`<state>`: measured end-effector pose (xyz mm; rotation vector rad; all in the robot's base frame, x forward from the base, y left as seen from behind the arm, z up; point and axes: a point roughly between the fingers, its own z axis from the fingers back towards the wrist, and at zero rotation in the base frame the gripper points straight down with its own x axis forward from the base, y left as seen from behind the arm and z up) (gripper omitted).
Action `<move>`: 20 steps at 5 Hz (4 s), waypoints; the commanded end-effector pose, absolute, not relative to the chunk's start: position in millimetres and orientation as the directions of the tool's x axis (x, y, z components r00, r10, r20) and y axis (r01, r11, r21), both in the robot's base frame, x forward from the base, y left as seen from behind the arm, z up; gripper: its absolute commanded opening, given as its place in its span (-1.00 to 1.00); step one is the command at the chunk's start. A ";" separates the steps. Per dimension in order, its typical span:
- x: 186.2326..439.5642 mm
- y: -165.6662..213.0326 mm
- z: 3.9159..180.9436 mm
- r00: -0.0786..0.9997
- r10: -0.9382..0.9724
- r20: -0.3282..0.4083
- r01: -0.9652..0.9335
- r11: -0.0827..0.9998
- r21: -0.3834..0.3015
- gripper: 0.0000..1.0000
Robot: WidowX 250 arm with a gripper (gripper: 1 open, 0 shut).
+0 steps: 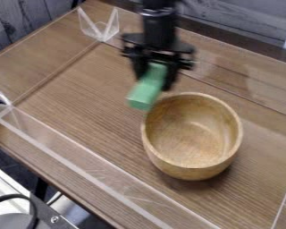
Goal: Remove the green block from inside the brown bowl and put it on the table
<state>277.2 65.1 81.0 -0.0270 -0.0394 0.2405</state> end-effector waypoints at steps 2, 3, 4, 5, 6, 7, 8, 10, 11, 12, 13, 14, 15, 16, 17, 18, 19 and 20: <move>289.8 72.4 73.3 0.951 0.293 0.100 -0.287 0.955 -0.068 -1.00; 293.0 65.6 75.0 0.964 0.253 0.078 -0.247 0.966 -0.082 -1.00; 295.8 68.2 81.2 0.969 0.237 0.068 -0.231 0.968 -0.096 -1.00; 284.0 48.9 90.2 0.981 0.174 0.081 -0.163 0.978 -0.132 -1.00; 273.4 40.7 95.2 0.988 0.122 0.098 -0.105 0.982 -0.159 -1.00; 265.3 37.7 99.0 0.990 0.080 0.116 -0.058 0.982 -0.180 -1.00; 273.9 37.0 96.4 0.989 0.091 0.116 -0.069 0.980 -0.185 -1.00; 289.6 56.5 95.3 0.988 0.109 0.105 -0.085 0.975 -0.205 -1.00; 293.7 71.9 96.4 0.991 0.101 0.092 -0.079 0.972 -0.223 -1.00; 284.1 59.4 93.4 0.992 0.080 0.096 -0.056 0.971 -0.232 -1.00; 275.4 80.1 87.1 0.990 0.081 0.112 -0.058 0.978 -0.201 -1.00; 266.3 101.8 80.4 0.988 0.083 0.128 -0.061 0.984 -0.169 -1.00; 267.7 118.8 65.0 0.986 0.111 0.124 -0.094 0.987 -0.131 -1.00; 271.9 127.1 49.0 0.984 0.141 0.109 -0.132 0.988 -0.086 -1.00; 264.2 133.9 45.6 0.983 0.140 0.121 -0.132 0.989 -0.067 -1.00; 256.4 141.1 44.9 0.981 0.141 0.134 -0.135 0.990 -0.050 -1.00; 250.2 146.6 45.9 0.979 0.142 0.147 -0.138 0.990 -0.037 -1.00; 252.1 151.0 46.2 0.975 0.166 0.151 -0.162 0.986 -0.036 -1.00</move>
